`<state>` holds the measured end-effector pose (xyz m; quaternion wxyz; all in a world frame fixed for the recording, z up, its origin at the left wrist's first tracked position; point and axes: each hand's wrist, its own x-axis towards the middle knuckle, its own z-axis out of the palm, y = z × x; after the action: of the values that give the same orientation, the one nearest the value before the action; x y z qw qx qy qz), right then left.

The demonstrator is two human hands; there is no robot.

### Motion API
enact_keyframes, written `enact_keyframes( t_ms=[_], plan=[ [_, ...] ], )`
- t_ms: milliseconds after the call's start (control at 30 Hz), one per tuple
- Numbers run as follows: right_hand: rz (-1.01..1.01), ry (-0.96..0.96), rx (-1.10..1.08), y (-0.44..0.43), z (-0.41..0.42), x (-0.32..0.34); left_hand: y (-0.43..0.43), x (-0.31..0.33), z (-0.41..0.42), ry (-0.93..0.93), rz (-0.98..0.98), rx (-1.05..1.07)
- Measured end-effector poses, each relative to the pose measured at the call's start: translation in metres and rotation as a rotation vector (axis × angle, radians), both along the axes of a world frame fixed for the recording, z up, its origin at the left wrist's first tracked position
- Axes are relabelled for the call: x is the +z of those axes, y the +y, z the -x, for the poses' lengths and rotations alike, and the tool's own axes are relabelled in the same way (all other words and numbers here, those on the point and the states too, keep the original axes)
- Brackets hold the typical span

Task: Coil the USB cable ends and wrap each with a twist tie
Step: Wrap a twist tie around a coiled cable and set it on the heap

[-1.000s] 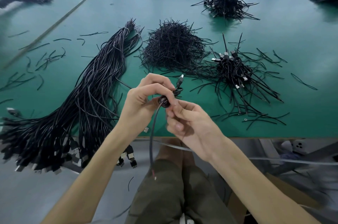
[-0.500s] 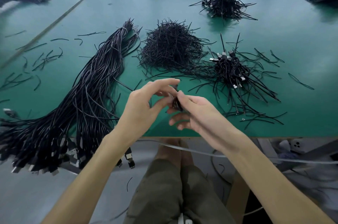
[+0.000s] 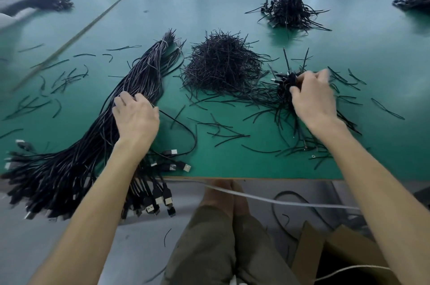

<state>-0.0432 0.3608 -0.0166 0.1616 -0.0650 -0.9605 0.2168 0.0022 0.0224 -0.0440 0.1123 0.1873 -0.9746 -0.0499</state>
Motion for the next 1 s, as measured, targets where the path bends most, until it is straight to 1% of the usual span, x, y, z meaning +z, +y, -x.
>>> enact_keyframes(
  t_ms=[33,100,200,333,433,567,667,733,800,900,1000],
  plan=[
    [-0.028,-0.010,-0.007,0.000,0.002,-0.004,-0.001,-0.002,0.003,-0.035,0.029,0.016],
    [-0.044,0.018,0.001,-0.001,0.001,-0.008,-0.005,-0.005,0.007,-0.039,0.072,0.010],
    [-0.052,0.055,-0.003,-0.003,-0.002,-0.012,-0.017,-0.004,0.014,-0.024,0.059,0.006],
    [-0.150,0.119,0.022,-0.007,-0.009,-0.017,-0.024,-0.001,0.012,0.077,-0.017,-0.015],
    [-0.201,0.147,0.056,-0.016,-0.016,-0.019,-0.018,-0.005,0.008,0.137,-0.037,-0.031],
    [-0.203,0.183,0.185,-0.037,-0.027,-0.021,-0.006,-0.005,0.004,0.151,-0.061,-0.102],
    [-0.182,0.178,0.310,-0.056,-0.037,-0.022,0.009,-0.003,0.005,0.052,-0.161,-0.161],
    [-0.174,0.151,0.374,-0.067,-0.043,-0.024,0.014,-0.004,0.005,0.097,-0.229,-0.172],
    [-0.179,0.124,0.429,-0.072,-0.048,-0.027,0.011,-0.004,0.007,0.158,-0.187,-0.142],
    [-0.194,0.087,0.460,-0.072,-0.055,-0.033,-0.003,-0.004,0.008,0.077,-0.019,-0.050],
    [-0.171,0.042,0.456,-0.071,-0.059,-0.037,-0.016,-0.008,0.006,0.043,0.056,-0.007]
  ],
)
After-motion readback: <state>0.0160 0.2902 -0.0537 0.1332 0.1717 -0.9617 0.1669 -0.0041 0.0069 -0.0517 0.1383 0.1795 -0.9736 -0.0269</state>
